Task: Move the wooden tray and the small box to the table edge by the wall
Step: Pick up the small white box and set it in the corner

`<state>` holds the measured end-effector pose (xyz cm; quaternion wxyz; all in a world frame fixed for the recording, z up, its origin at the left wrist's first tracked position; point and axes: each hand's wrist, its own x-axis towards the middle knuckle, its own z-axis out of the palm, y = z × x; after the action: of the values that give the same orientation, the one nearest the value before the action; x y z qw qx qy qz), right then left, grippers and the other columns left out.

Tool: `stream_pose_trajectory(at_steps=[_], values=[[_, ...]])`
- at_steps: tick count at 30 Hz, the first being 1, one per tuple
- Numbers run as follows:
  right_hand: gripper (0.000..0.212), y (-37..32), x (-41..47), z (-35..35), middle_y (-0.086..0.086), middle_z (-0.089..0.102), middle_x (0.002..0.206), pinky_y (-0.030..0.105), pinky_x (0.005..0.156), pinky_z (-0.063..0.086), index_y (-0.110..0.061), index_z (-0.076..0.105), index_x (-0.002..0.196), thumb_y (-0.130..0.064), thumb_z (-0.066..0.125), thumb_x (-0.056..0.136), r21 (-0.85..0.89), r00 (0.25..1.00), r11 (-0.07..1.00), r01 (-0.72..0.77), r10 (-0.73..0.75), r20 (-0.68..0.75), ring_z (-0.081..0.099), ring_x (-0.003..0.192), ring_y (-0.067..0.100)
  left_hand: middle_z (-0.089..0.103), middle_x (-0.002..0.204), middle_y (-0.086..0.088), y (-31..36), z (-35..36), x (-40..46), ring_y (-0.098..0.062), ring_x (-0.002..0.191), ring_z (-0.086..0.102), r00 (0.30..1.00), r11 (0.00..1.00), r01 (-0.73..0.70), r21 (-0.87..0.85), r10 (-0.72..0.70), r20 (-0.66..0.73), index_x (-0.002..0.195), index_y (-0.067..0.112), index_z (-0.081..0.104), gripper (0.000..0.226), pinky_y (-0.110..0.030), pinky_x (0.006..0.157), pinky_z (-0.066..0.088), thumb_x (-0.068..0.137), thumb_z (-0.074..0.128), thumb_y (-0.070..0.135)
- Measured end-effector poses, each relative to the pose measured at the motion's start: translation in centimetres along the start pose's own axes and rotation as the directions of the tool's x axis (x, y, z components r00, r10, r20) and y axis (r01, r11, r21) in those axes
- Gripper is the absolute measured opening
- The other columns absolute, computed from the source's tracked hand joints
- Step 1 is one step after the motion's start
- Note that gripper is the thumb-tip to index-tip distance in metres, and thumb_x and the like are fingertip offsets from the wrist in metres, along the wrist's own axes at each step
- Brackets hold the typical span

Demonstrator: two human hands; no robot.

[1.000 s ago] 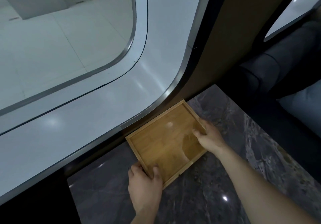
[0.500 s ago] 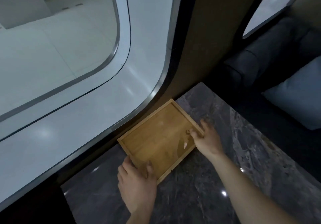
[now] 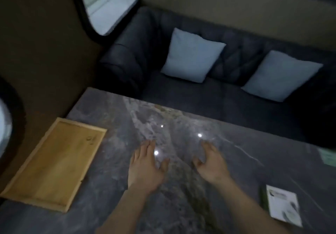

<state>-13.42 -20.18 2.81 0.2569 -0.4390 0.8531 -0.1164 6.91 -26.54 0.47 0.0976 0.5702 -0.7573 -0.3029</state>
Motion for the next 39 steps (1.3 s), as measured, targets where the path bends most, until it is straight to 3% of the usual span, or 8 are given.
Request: stream_pose_trajectory(at_steps=[8,11,15,19,26,30,34,39], values=[[0.06,19.8,-6.2,-8.0,0.016,0.057,0.142,0.045,0.106,0.046,-0.01,0.053,0.143,-0.025,0.067,0.087,0.192,0.913,0.931,-0.311,0.348,-0.212,0.053,0.13,0.037,0.043,0.154,-0.007,16.1,12.1,-2.2,-0.029,0.14,0.039,0.946,0.973,-0.23,0.022,0.218,0.241,0.15,0.015,0.037,0.09,-0.042,0.117,0.032,0.079,0.033,0.07],[0.056,26.1,-8.2,-9.5,0.013,0.06,0.135,0.044,0.099,0.048,-0.013,0.055,0.14,-0.028,0.068,0.087,0.254,0.865,0.884,-0.393,0.449,-0.225,0.055,0.125,0.037,0.038,0.157,-0.008,20.9,16.6,-4.1,-0.027,0.142,0.037,0.918,0.981,-0.174,-0.088,0.194,0.345,0.151,0.017,0.034,0.078,-0.04,0.117,0.032,0.088,0.054,0.058],[0.063,31.8,-9.3,-9.9,0.015,0.053,0.147,0.046,0.103,0.045,-0.013,0.049,0.146,-0.035,0.068,0.09,0.335,0.807,0.808,-0.485,0.561,-0.185,0.05,0.134,0.037,0.029,0.162,-0.008,25.3,21.9,-7.1,-0.026,0.146,0.033,0.875,0.988,-0.024,-0.153,0.095,0.475,0.154,0.017,0.028,0.079,-0.038,0.116,0.029,0.09,0.057,0.053],[0.069,35.2,-9.1,-8.3,0.011,0.061,0.141,0.047,0.104,0.049,-0.019,0.058,0.137,-0.056,0.066,0.079,0.446,0.778,0.722,-0.529,0.622,-0.086,0.056,0.13,0.033,0.055,0.139,0.005,27.7,25.8,-8.9,-0.014,0.12,0.057,0.834,0.967,0.152,-0.203,-0.015,0.552,0.137,0.023,0.044,0.065,-0.037,0.101,0.045,0.083,0.064,0.054],[0.029,35.9,-8.2,-6.1,0.005,0.079,0.107,0.042,0.091,0.057,-0.016,0.074,0.11,-0.021,0.071,0.082,0.58,0.798,0.638,-0.508,0.602,0.037,0.072,0.101,0.027,0.071,0.119,0.013,25.3,31.3,-9.0,-0.011,0.108,0.068,0.799,0.909,0.297,-0.293,-0.068,0.598,0.125,0.035,0.051,0.068,-0.047,0.097,0.054,0.062,0.07,0.053],[0.023,34.7,-7.8,-6.1,0.005,0.079,0.099,0.036,0.083,0.056,-0.015,0.075,0.105,-0.012,0.071,0.083,0.643,0.796,0.598,-0.478,0.605,0.029,0.072,0.091,0.025,0.071,0.119,0.014,26.6,28.5,-9.4,-0.006,0.104,0.068,0.808,0.889,0.307,-0.34,-0.055,0.587,0.126,0.031,0.052,0.066,-0.039,0.096,0.054,0.065,0.071,0.046],[0.025,31.9,-6.6,-6.7,0.002,0.076,0.1,0.031,0.079,0.051,-0.019,0.071,0.11,-0.013,0.07,0.086,0.668,0.827,0.615,-0.419,0.562,0.001,0.07,0.09,0.021,0.071,0.121,0.006,26.3,24.6,-8.8,-0.011,0.101,0.066,0.849,0.888,0.308,-0.342,-0.094,0.521,0.141,0.032,0.034,0.067,-0.031,0.088,0.047,0.085,0.069,0.027],[0.028,24.5,-3.8,-6.2,-0.007,0.071,0.1,0.05,0.086,0.062,-0.034,0.067,0.099,-0.009,0.069,0.086,0.745,0.886,0.572,-0.344,0.461,0.055,0.072,0.093,0.02,0.073,0.105,0.004,22.1,18.5,-5.4,-0.021,0.097,0.069,0.91,0.879,0.301,-0.368,-0.15,0.387,0.151,0.045,0.017,0.079,-0.037,0.087,0.051,0.088,0.064,0.036]])
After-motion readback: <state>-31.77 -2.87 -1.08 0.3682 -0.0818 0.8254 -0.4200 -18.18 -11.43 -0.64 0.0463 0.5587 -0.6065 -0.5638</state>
